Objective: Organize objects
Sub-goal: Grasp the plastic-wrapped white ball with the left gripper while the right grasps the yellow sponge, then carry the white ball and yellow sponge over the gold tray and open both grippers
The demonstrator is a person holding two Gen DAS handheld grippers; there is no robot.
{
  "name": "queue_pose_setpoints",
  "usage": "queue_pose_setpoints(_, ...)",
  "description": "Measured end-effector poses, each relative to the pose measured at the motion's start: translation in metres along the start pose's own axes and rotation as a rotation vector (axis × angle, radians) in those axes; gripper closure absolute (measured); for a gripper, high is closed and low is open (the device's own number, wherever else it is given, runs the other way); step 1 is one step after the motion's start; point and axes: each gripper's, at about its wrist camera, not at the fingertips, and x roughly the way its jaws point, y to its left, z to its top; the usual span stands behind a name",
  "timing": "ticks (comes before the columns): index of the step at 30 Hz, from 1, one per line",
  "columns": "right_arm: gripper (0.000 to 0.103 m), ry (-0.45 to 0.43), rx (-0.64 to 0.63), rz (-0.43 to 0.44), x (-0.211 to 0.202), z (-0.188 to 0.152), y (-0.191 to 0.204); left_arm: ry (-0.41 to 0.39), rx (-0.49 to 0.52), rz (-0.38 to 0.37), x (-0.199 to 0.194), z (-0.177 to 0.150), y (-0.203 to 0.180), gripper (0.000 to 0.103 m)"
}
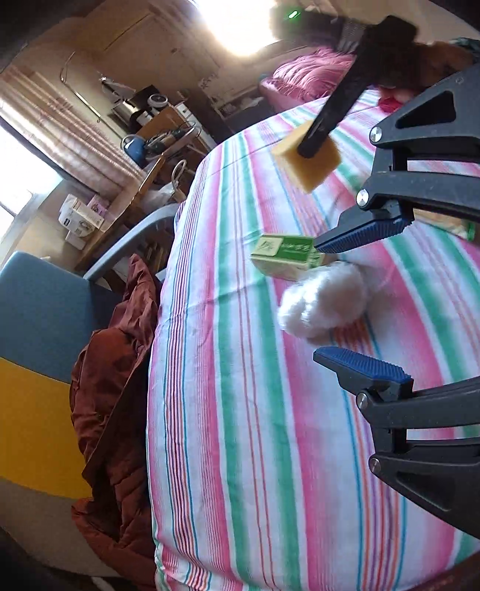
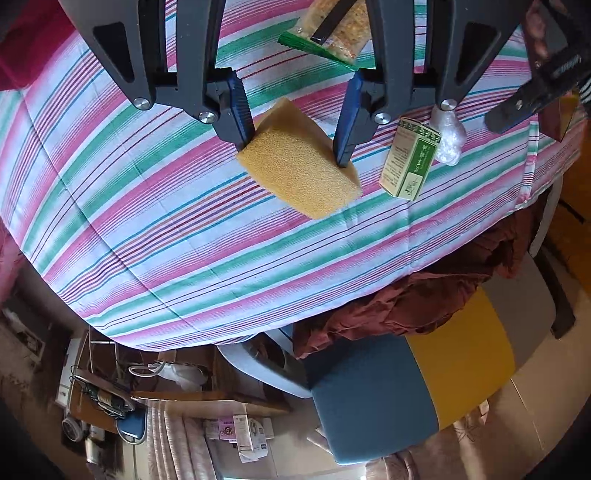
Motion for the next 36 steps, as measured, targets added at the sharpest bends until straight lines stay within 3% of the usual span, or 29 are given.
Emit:
queue_pose_setpoints(5,0.061,-0.008,-0.02,0.006,-0.002,0.0,0.005,0.036,0.056,0.093,0.033,0.005,-0.007,0.052)
queue_pose_setpoints(6,0.061,-0.009,-0.023,0.006,-0.002,0.001,0.005,0.048,0.06,0.083,0.039,0.004,-0.005,0.052)
queue_pose_setpoints(8,0.061,-0.014,-0.029,0.005,-0.003,0.001,0.005,0.07,0.088,0.122,0.047,0.0,-0.005,0.069)
queue_pose_setpoints(11,0.061,-0.02,-0.037,0.004,-0.004,0.002,0.006,0.034,0.16,0.134,0.046,-0.007,-0.011,0.068)
queue_pose_setpoints(15,0.061,-0.025,-0.044,0.006,-0.005,0.002,0.007,0.028,0.16,0.134,0.038,-0.012,-0.007,0.069)
queue_pose_setpoints(29,0.061,-0.06,-0.116,0.105,-0.016,-0.006,0.031,-0.15,0.252,0.265,-0.067,-0.057,-0.007,0.069)
queue_pose_setpoints(36,0.061,-0.077,-0.156,0.164,-0.023,-0.013,0.047,-0.188,0.237,0.295,-0.107,-0.076,0.001,0.069)
